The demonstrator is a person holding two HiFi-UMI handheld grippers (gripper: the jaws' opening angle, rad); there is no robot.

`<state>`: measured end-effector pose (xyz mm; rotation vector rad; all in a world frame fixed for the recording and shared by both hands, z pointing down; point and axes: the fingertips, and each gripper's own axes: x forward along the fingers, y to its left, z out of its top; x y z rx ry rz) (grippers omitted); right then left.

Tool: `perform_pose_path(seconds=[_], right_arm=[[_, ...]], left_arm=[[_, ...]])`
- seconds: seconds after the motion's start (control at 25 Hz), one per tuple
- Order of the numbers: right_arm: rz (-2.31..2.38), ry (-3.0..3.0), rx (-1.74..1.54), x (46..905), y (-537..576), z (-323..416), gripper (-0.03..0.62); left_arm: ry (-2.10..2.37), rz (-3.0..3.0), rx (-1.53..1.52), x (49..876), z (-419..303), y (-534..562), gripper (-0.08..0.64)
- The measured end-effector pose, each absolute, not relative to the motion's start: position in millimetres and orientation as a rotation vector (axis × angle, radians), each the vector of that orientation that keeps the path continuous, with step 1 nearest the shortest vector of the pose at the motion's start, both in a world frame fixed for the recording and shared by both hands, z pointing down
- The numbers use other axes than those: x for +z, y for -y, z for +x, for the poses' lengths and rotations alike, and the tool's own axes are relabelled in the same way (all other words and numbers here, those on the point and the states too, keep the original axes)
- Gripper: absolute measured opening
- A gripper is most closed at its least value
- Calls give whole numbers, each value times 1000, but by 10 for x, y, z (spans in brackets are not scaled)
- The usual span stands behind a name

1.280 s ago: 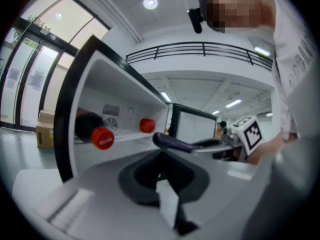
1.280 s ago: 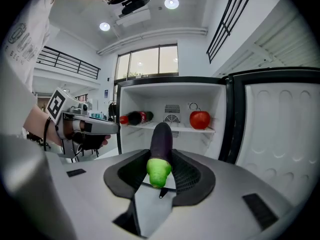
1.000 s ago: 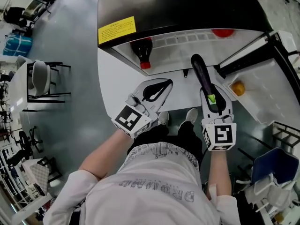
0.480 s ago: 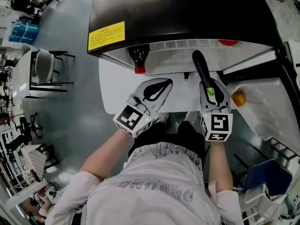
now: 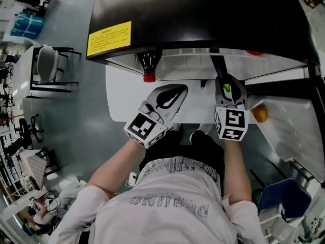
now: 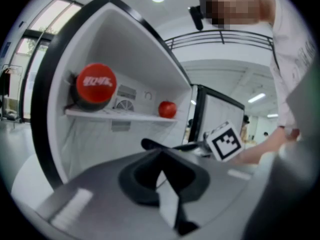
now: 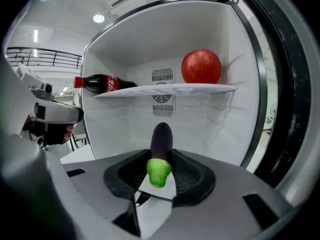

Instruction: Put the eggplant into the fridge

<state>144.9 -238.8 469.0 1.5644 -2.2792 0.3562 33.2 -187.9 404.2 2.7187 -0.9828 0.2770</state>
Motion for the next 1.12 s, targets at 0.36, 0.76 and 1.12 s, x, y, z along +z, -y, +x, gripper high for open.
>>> perform_pose_path(seconds=[0.36, 0.76, 1.12], right_arm=[[1606, 2234, 343, 5033, 2628, 1458, 130], [1657, 2205, 293, 5277, 2854, 1494, 130], [1659, 2157, 260, 5503, 3001, 1463, 130]], left_arm=[[944, 2744, 274, 4186, 346, 1947, 8], [940, 2768, 265, 4307, 311, 1967, 8], [953, 2767, 267, 4452, 265, 1947, 8]])
